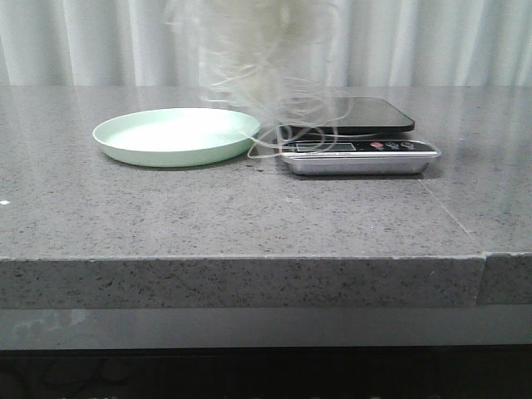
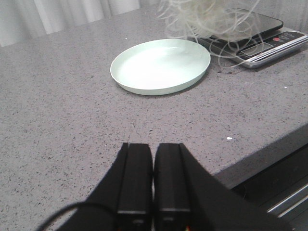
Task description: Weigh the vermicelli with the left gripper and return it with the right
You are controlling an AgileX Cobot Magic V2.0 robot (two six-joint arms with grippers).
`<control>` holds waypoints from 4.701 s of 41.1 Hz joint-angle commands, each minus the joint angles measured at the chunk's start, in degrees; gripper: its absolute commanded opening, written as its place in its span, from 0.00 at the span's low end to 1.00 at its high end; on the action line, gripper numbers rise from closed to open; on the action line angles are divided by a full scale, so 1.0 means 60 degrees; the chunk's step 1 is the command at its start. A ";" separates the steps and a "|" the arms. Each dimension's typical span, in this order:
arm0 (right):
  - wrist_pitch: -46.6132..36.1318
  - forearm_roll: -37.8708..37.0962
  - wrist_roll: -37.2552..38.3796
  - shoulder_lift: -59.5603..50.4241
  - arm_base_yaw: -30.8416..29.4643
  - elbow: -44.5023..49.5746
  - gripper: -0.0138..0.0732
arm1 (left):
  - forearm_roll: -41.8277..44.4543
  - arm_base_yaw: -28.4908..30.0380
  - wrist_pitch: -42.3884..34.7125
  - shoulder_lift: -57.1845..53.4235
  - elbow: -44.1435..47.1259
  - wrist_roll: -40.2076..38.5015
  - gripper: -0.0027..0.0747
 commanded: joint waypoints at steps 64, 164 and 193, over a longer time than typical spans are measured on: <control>-0.0894 -0.2138 -0.0198 0.1606 0.0976 -0.0452 0.67 | -0.0243 0.0012 -0.0717 0.0095 -0.0264 -0.0020 0.21; -0.8927 -0.2725 0.1160 -1.3762 -0.1402 1.7414 0.34 | -0.0243 0.0012 -0.1006 0.0095 -0.0300 -0.0020 0.21; -0.8890 -0.2725 0.1160 -1.4435 -0.1402 1.7906 0.33 | -0.0243 0.0012 -0.1006 0.0095 -0.0300 -0.0020 0.21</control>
